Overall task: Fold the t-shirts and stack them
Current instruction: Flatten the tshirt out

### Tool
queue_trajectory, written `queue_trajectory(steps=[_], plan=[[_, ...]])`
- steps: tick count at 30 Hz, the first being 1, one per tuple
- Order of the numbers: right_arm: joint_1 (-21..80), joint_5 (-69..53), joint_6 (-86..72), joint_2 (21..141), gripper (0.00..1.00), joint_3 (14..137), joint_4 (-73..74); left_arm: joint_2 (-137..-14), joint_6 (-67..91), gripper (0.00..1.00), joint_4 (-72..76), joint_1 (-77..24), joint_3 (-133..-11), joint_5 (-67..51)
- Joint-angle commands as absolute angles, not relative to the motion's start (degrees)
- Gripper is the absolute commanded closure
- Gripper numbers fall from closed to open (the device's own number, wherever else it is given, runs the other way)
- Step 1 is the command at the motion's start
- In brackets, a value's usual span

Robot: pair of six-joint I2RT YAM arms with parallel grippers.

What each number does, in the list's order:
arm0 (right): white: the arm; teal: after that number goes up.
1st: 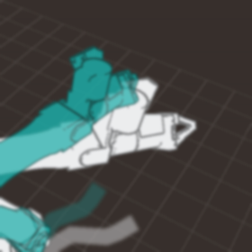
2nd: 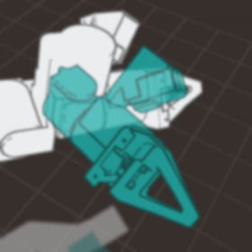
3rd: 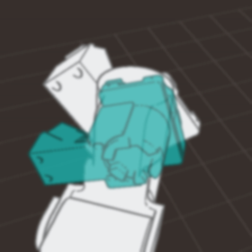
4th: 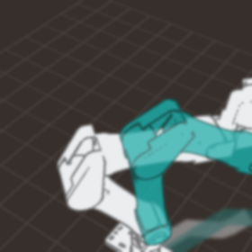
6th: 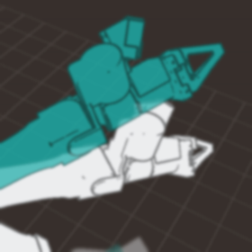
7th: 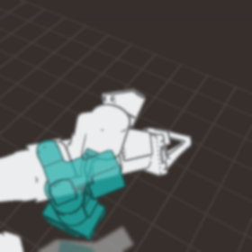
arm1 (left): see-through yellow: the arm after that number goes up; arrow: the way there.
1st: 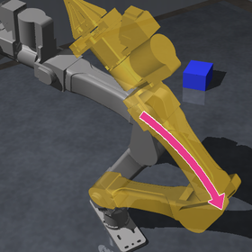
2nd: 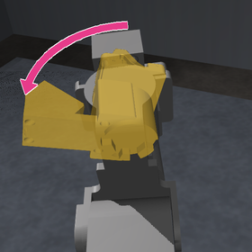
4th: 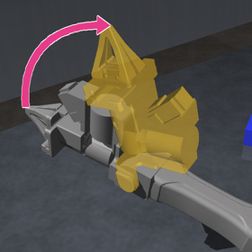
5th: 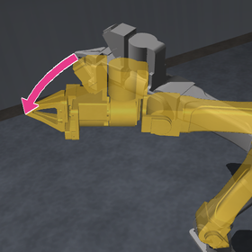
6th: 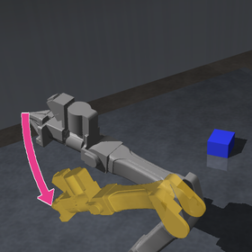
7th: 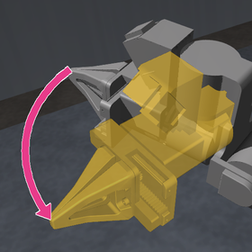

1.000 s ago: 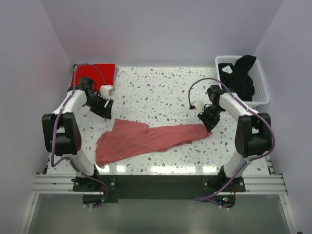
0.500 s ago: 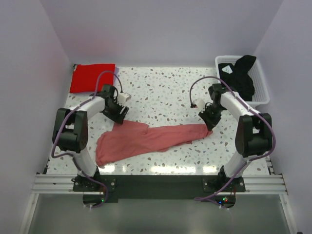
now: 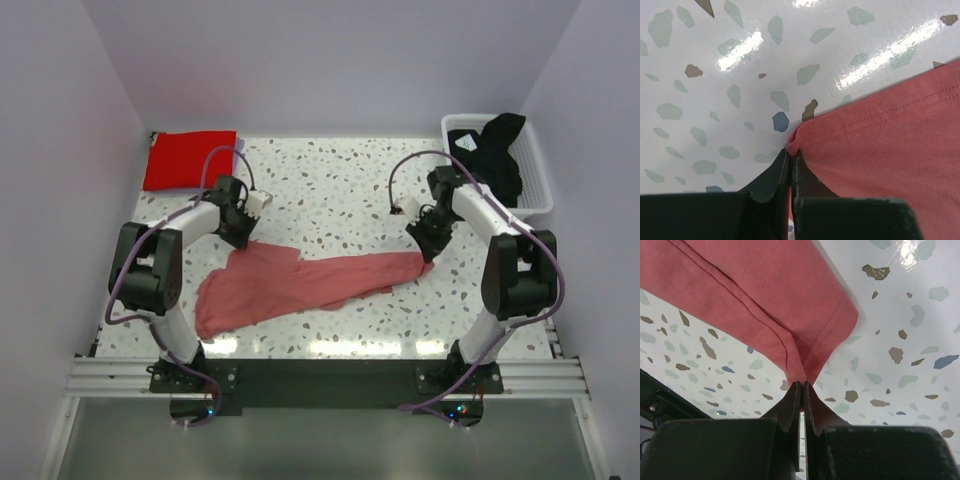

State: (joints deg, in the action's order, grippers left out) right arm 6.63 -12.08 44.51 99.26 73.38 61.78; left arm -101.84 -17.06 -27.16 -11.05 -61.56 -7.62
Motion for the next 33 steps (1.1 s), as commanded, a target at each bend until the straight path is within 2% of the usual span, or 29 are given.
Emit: queue_trajectory(steps=[1, 7, 12, 21, 33], plan=[[6.3, -15.2, 42.0, 97.6, 1.0, 77.2, 61.4, -101.3, -17.6, 1.0, -32.1, -8.5, -63.4, -7.5], [6.2, -16.4, 36.5, 94.8, 1.0, 82.7, 54.4, -101.4, -20.8, 1.0, -38.8, 1.7, -84.5, -10.7], [6.3, -15.7, 31.7, 93.3, 1.0, 89.3, 47.8, -99.2, -21.6, 1.0, -38.1, 5.1, -97.3, -12.2], [6.3, -10.1, 23.7, 85.2, 1.0, 96.2, 30.7, -86.1, -15.9, 1.0, -24.9, 10.1, -99.1, -13.7], [6.3, 2.0, 22.6, 62.4, 1.0, 93.9, 17.7, -61.4, -15.6, 1.0, -10.2, 11.2, -91.9, -5.0]])
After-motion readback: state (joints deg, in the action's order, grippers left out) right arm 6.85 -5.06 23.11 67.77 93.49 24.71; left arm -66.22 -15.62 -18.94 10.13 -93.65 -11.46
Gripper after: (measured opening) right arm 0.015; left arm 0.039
